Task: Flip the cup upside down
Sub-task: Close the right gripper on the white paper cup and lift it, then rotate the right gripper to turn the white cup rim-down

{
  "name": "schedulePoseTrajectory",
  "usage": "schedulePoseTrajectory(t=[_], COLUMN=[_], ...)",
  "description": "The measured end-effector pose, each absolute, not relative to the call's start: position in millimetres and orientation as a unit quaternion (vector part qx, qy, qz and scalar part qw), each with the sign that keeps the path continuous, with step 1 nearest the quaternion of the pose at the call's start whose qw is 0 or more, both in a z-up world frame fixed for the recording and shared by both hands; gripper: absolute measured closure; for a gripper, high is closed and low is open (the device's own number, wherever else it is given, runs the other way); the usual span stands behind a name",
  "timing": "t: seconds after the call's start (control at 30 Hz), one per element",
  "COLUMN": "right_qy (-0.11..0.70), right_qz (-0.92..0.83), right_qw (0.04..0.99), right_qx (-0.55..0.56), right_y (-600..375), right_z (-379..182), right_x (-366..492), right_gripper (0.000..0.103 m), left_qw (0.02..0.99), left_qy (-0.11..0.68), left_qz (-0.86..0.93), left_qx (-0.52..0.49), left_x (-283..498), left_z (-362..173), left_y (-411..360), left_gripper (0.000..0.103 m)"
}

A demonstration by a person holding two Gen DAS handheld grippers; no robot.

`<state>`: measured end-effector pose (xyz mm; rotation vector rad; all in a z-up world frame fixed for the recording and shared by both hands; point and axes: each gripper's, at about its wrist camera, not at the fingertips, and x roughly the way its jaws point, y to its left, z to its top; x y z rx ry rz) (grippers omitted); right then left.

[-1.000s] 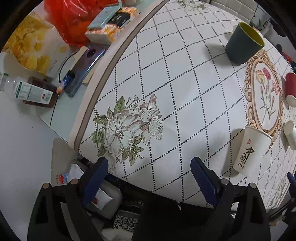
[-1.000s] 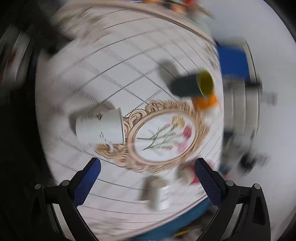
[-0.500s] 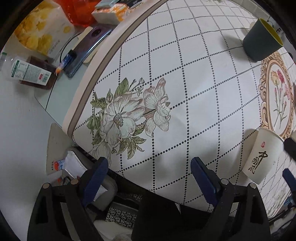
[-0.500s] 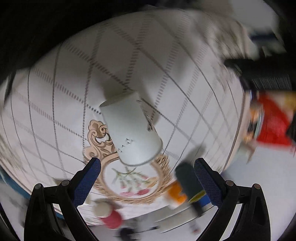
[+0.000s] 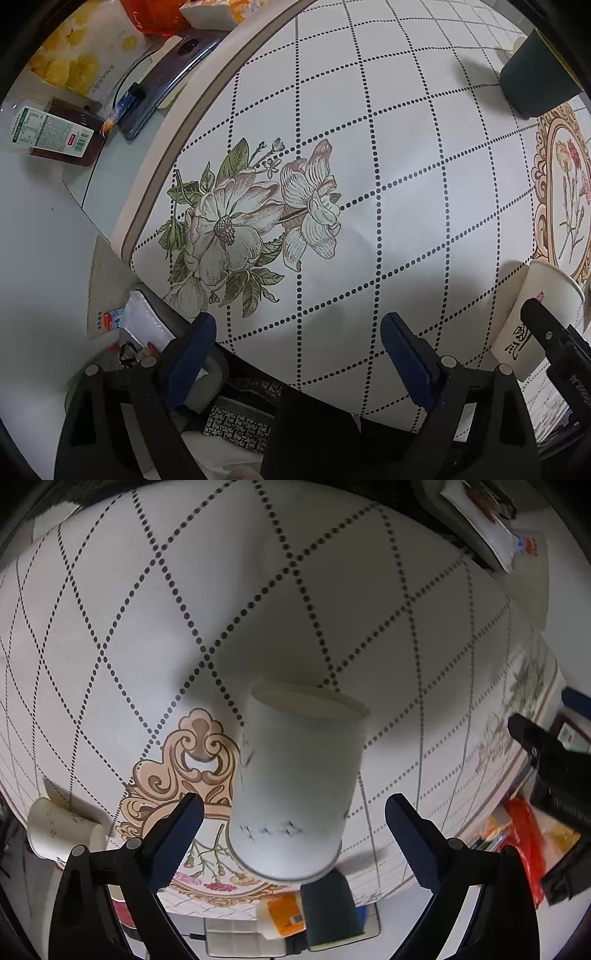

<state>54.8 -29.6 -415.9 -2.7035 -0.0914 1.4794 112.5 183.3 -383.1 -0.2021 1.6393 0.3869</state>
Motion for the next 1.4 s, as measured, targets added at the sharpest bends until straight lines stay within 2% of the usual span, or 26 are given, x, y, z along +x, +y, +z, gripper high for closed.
schedulePoseTrajectory(t=[0.13,0.2,0.33,0.4,0.53,0.93,1.1,1.4], right_qy=[-0.036,-0.035,-0.038,-0.03,-0.029,0.006,0.08,0.288], right_qz=[0.48,0.478,0.475,0.473,0.472,0.475,0.47,0.436], right_qw=[0.019,0.02,0.025,0.028,0.031,0.068,0.122,0.278], right_qx=[-0.876,-0.877,-0.879,-0.88,-0.88,-0.878,-0.87,-0.806], right_y=[-31,-29,-29,-23,-15,2,25,65], right_z=[-426,-431,-437,-439,-444,-442,-435,-412], right_x=[55,55,53,54,57,55,58,86], right_gripper=[0.004,0.012,0.017,0.028,0.036,0.038,0.038,0.038], left_qw=[0.658,0.657,0.656,0.657,0.657,0.658,0.662,0.676], left_qy=[0.728,0.729,0.73,0.73,0.73,0.73,0.727,0.719], left_qz=[0.172,0.172,0.172,0.171,0.171,0.172,0.17,0.156], left_qx=[-0.087,-0.086,-0.085,-0.083,-0.083,-0.075,-0.066,-0.038], left_x=[110,109,108,109,112,117,120,130], left_z=[-387,-388,-390,-389,-387,-381,-375,-362], left_y=[185,186,187,187,186,181,179,168], left_gripper=[0.012,0.012,0.012,0.012,0.012,0.012,0.012,0.012])
